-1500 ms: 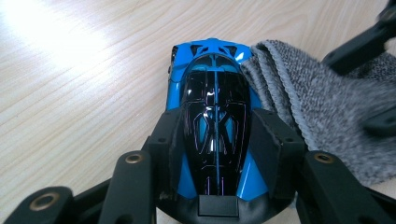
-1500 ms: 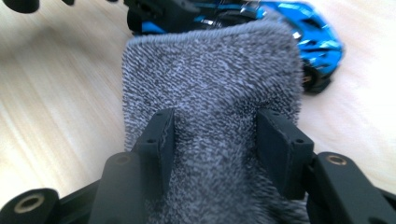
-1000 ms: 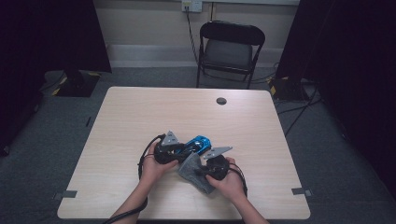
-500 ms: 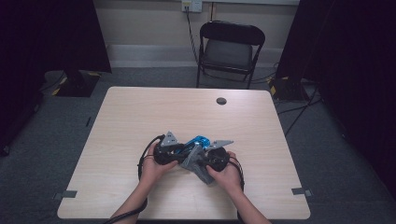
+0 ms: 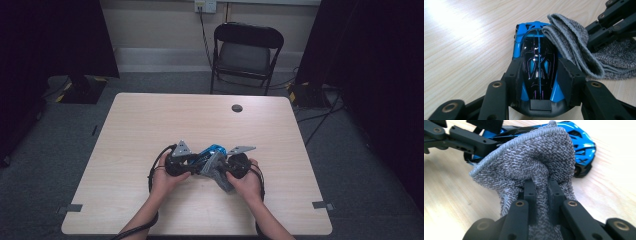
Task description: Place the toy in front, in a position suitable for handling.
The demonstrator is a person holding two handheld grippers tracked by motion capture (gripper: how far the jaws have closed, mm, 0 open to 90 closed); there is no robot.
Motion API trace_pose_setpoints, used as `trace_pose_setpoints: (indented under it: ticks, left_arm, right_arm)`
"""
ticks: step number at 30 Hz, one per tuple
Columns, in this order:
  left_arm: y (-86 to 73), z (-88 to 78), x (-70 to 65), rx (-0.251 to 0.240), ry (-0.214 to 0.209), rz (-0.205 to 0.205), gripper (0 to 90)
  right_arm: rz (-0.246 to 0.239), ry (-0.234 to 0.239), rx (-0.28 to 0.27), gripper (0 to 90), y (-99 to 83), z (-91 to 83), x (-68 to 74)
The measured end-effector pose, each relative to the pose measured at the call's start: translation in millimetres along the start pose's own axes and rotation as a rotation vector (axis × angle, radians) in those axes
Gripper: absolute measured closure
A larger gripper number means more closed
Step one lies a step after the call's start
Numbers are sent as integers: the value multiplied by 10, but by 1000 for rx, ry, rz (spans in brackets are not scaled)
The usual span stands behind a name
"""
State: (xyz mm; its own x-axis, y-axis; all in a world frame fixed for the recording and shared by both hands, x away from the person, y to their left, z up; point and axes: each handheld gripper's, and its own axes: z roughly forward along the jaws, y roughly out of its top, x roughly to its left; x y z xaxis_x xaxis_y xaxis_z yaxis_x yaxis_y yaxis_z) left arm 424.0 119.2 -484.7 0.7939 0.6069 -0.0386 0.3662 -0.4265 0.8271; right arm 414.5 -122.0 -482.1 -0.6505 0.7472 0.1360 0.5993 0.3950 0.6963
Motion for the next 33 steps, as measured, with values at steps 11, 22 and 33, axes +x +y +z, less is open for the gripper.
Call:
trace_pose_setpoints:
  ticks: [11, 22, 33]
  left_arm:
    - [9, 2, -3, 7, -3, -9, 567]
    - [25, 15, -12, 14, 2, -12, 580]
    - [43, 24, -14, 22, 3, -6, 587]
  right_arm:
    - [30, -34, 9, 803, 14, -28, -101]
    - [52, -63, 9, 803, 34, -46, -223]
    - [62, -117, 10, 802, 44, -73, -312]
